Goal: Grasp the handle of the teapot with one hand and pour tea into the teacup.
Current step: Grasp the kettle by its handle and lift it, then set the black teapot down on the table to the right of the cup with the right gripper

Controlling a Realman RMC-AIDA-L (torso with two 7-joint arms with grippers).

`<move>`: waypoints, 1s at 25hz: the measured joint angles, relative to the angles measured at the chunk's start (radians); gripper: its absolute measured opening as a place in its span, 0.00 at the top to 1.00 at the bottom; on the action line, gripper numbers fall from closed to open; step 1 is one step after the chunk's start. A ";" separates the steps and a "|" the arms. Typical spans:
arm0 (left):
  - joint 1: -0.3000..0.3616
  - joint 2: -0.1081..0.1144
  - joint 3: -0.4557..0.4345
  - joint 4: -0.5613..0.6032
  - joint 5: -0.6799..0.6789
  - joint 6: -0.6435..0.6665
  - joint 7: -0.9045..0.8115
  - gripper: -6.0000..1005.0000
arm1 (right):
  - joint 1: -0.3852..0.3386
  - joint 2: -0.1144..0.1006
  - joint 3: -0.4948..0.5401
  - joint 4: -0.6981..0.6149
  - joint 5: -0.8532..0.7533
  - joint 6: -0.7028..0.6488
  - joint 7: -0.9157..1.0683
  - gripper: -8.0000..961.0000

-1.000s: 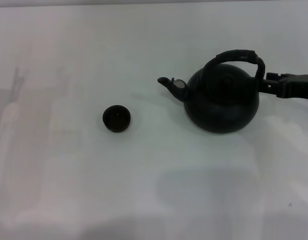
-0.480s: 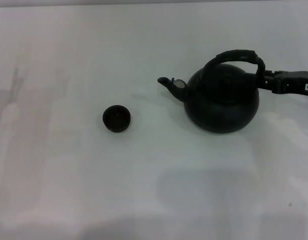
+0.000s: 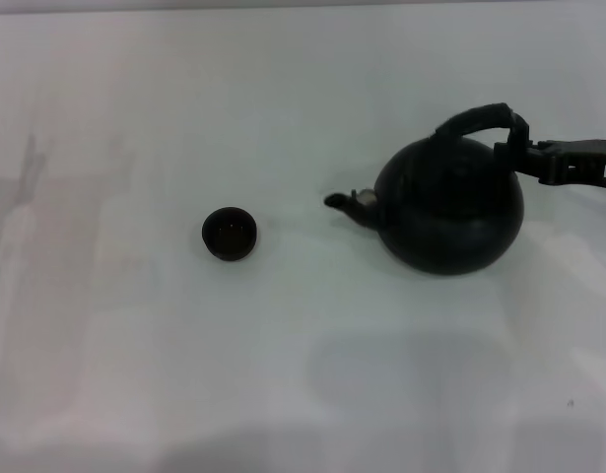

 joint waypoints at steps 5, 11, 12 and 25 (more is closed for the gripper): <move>0.008 0.000 0.000 0.000 0.000 -0.003 0.000 0.18 | 0.002 0.001 -0.002 -0.009 0.004 0.000 0.000 0.74; 0.022 0.000 0.000 0.000 0.000 -0.007 0.000 0.18 | 0.032 0.001 -0.017 -0.036 0.027 0.001 -0.015 0.74; 0.025 0.000 0.000 0.000 0.000 -0.007 0.000 0.18 | 0.044 0.001 -0.025 -0.041 0.027 0.003 -0.019 0.74; 0.073 -0.003 0.001 0.000 0.001 -0.008 0.000 0.18 | 0.216 -0.002 -0.169 -0.041 0.008 0.153 -0.071 0.77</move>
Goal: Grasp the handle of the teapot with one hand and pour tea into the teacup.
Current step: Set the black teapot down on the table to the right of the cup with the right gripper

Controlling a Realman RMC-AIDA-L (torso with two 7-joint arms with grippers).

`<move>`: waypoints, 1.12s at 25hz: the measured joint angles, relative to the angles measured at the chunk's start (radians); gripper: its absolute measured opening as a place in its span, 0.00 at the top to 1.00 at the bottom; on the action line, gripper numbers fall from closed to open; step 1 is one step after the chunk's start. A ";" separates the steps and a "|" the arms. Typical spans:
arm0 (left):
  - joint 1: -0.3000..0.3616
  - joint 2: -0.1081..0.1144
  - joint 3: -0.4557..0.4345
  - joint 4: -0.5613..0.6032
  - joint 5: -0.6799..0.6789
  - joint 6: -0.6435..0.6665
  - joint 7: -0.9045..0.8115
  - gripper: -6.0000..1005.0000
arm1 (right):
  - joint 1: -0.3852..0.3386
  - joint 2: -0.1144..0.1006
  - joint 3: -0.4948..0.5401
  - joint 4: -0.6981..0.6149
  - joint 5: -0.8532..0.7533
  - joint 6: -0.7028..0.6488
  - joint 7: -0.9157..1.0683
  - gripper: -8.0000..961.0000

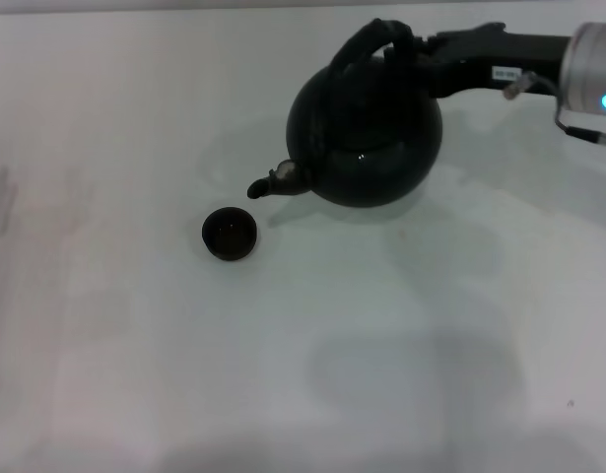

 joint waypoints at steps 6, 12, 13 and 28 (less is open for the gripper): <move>0.013 -0.002 0.004 -0.006 0.003 0.000 -0.003 0.18 | 0.016 0.000 -0.121 -0.011 -0.069 0.127 -0.005 0.77; 0.008 -0.002 0.007 -0.007 0.007 0.004 -0.004 0.18 | 0.018 0.000 -0.189 -0.024 -0.125 0.196 -0.007 0.78; 0.008 -0.002 0.007 -0.008 0.007 0.005 -0.004 0.18 | 0.018 0.000 -0.198 -0.025 -0.131 0.206 -0.007 0.78; 0.008 -0.002 0.007 -0.011 0.010 0.008 -0.005 0.18 | 0.019 0.000 -0.339 -0.031 -0.143 0.382 -0.094 0.79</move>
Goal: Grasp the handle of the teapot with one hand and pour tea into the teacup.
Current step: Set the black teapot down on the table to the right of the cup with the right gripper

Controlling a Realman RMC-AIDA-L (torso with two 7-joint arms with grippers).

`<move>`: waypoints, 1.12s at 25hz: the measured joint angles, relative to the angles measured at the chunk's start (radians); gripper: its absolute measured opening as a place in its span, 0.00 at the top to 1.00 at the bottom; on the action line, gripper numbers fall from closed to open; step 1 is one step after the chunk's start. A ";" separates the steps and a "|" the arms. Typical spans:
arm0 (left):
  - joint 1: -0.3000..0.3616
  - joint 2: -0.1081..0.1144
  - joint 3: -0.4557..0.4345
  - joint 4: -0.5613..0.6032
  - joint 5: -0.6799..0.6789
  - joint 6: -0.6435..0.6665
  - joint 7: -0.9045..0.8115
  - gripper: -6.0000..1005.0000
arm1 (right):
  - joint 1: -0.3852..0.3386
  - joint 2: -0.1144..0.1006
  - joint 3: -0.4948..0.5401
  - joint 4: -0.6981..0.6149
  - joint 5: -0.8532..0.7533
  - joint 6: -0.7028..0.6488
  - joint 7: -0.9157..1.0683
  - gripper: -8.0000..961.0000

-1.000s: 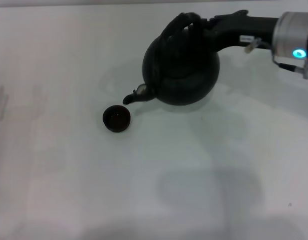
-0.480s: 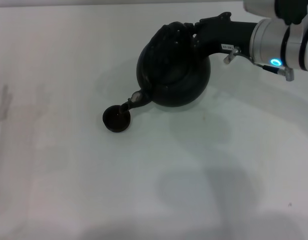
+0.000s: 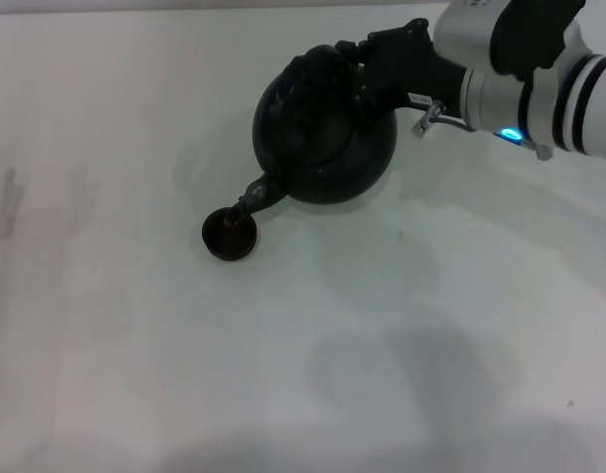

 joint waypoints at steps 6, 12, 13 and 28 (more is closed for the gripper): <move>0.000 -0.001 0.000 0.000 0.000 0.001 0.000 0.18 | -0.001 0.000 -0.044 -0.002 -0.009 0.060 -0.037 0.80; 0.000 -0.002 0.000 0.000 0.000 0.002 0.000 0.18 | -0.001 0.000 -0.080 0.000 -0.009 0.111 -0.080 0.80; 0.000 -0.002 0.001 0.000 0.000 0.002 0.000 0.18 | -0.003 0.000 -0.088 -0.001 -0.009 0.119 -0.092 0.80; -0.003 -0.001 0.002 0.000 0.000 0.001 0.005 0.18 | -0.008 0.000 -0.150 -0.006 -0.009 0.205 -0.182 0.80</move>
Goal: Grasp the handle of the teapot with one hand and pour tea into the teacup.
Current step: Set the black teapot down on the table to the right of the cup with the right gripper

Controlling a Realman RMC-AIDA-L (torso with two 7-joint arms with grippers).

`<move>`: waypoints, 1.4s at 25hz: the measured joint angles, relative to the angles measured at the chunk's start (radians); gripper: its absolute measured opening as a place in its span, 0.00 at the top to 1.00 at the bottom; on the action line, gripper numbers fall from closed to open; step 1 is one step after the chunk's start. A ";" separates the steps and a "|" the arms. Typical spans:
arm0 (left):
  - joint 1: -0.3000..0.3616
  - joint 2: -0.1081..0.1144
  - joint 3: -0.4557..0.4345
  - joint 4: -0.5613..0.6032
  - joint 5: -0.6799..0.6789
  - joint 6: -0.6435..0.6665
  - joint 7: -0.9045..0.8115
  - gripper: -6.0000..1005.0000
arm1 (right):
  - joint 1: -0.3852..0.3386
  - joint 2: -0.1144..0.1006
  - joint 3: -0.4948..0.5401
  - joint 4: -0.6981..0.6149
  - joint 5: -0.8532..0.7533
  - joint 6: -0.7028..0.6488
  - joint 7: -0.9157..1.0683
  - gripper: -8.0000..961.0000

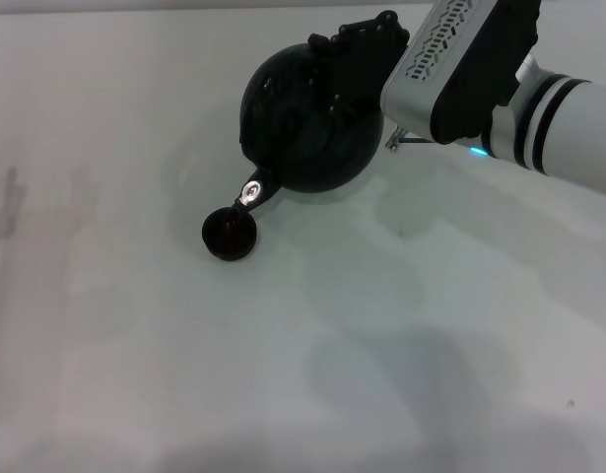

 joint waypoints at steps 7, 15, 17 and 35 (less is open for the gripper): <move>-0.002 0.002 0.000 0.003 0.000 0.000 0.000 0.18 | -0.002 0.000 -0.016 -0.001 0.000 0.027 -0.038 0.80; -0.002 0.002 -0.002 0.005 0.000 0.000 0.000 0.18 | -0.003 0.000 -0.025 -0.007 0.000 0.039 -0.060 0.81; -0.002 0.002 -0.003 0.005 -0.001 0.000 0.000 0.18 | -0.003 0.000 -0.025 -0.010 0.000 0.039 -0.063 0.81; -0.005 0.002 -0.004 0.005 -0.002 0.002 0.000 0.18 | -0.010 0.000 -0.029 -0.012 0.056 0.029 -0.052 0.81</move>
